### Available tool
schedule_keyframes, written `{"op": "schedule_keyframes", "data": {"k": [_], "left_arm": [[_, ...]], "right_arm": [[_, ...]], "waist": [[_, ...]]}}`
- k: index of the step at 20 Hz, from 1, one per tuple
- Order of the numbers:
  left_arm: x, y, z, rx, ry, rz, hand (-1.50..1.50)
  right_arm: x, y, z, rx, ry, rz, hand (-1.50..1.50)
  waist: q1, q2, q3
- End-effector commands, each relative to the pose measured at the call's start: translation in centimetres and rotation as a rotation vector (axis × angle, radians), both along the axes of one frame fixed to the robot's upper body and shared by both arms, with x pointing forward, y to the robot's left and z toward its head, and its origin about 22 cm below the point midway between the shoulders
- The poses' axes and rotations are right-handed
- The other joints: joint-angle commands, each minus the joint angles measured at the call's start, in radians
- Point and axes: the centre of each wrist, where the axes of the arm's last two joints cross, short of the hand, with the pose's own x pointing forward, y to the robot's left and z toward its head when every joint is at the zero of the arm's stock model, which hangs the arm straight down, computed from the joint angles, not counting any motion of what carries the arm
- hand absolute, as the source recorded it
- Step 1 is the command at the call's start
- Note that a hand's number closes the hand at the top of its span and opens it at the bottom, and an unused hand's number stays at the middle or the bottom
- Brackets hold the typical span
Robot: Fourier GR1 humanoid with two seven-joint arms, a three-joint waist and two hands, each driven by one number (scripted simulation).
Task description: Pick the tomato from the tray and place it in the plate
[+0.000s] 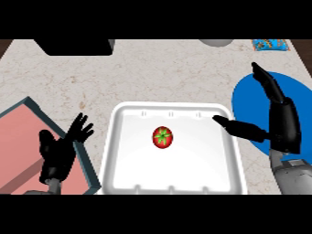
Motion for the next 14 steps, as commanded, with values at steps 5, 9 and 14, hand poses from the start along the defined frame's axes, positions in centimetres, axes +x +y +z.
{"op": "schedule_keyframes", "data": {"k": [5,9,14], "left_arm": [[0.7,-1.6,-0.2,-0.045,-0.009,-0.012,0.00],[0.2,-1.2,0.4,-0.056,0.019,-0.004,0.00],[-0.1,-0.8,0.1,-0.048,0.009,-0.004,0.00]], "right_arm": [[-0.7,1.1,1.5,-0.387,0.354,0.158,-1.50],[-2.1,5.5,3.7,-0.434,0.411,0.174,-1.50],[-2.2,10.0,4.8,-0.534,0.496,0.152,-1.50]], "waist": [[-0.001,0.001,-0.008],[0.004,-0.001,-0.006],[0.008,0.001,-0.005]]}}
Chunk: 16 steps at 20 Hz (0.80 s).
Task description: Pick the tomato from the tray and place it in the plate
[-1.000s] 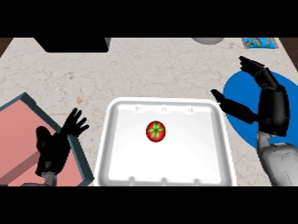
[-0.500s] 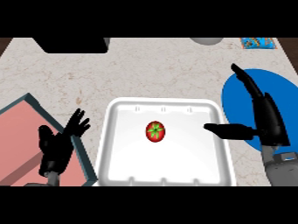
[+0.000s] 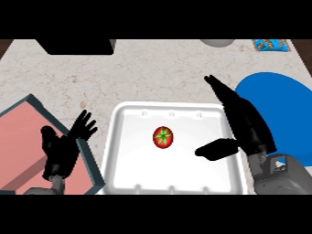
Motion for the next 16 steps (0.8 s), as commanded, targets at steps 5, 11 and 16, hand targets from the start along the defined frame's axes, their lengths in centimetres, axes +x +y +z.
{"op": "schedule_keyframes", "data": {"k": [5,11,16], "left_arm": [[-0.3,-2.1,-0.7,-0.009,0.016,0.008,0.00],[-0.8,-0.7,-1.0,-0.013,0.015,0.016,0.00],[-0.6,-2.1,-2.5,-0.024,0.021,0.014,0.00]], "right_arm": [[0.5,5.2,0.9,-0.096,0.077,-0.011,-1.50],[-0.4,8.6,-2.1,-0.147,0.182,-0.020,-1.50],[-0.7,9.5,-4.2,-0.111,0.215,0.015,-1.50]], "waist": [[-0.001,0.003,-0.001],[-0.001,0.003,-0.001],[-0.003,0.004,-0.001]]}}
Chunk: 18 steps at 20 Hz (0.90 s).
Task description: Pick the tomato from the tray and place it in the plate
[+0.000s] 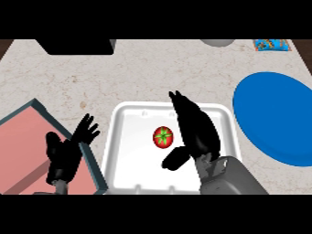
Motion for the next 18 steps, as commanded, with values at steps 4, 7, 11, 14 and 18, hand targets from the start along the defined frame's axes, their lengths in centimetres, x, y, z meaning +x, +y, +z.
{"op": "schedule_keyframes", "data": {"k": [4,7,11,14,18], "left_arm": [[0.2,-0.3,0.0,-0.046,0.036,-0.001,0.00],[1.3,0.4,1.1,-0.028,0.032,0.018,0.00],[0.7,1.6,0.8,-0.043,0.030,0.017,0.00],[-0.7,-2.0,0.8,-0.023,0.029,0.013,0.00],[0.9,1.7,2.4,-0.033,0.047,0.006,0.00]], "right_arm": [[-1.2,1.6,-1.7,0.020,0.011,0.007,-1.50],[-0.5,2.8,-2.6,-0.038,0.013,-0.010,-1.50],[0.2,3.0,-4.2,-0.131,0.033,-0.030,-1.50],[0.8,3.0,-4.3,-0.152,0.025,-0.062,-1.50],[1.2,2.3,-3.6,-0.154,0.059,-0.044,-1.50]], "waist": [[-0.001,0.002,-0.005],[0.001,0.002,-0.005],[0.002,0.002,-0.005],[0.003,0.001,-0.005],[0.001,0.001,-0.005]]}}
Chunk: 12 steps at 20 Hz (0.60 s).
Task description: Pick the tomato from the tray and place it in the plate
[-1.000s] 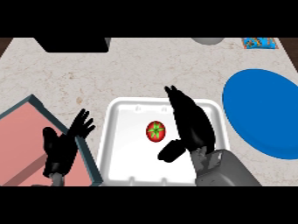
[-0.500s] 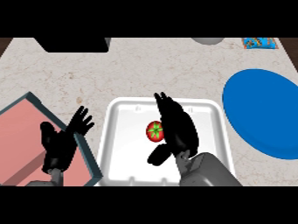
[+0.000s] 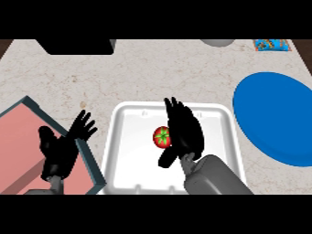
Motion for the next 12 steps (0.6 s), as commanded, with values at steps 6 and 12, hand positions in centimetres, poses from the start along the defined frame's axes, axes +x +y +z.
{"op": "schedule_keyframes", "data": {"k": [6,12], "left_arm": [[-1.8,-0.2,1.2,0.012,0.036,0.007,0.00],[-0.1,0.9,-0.3,0.001,0.013,-0.012,0.00]], "right_arm": [[0.4,-0.4,-2.3,-0.014,0.040,0.019,-1.50],[1.4,0.4,-6.3,-0.102,0.054,0.126,1.50]], "waist": [[0.001,0.000,-0.002],[0.005,0.002,-0.002]]}}
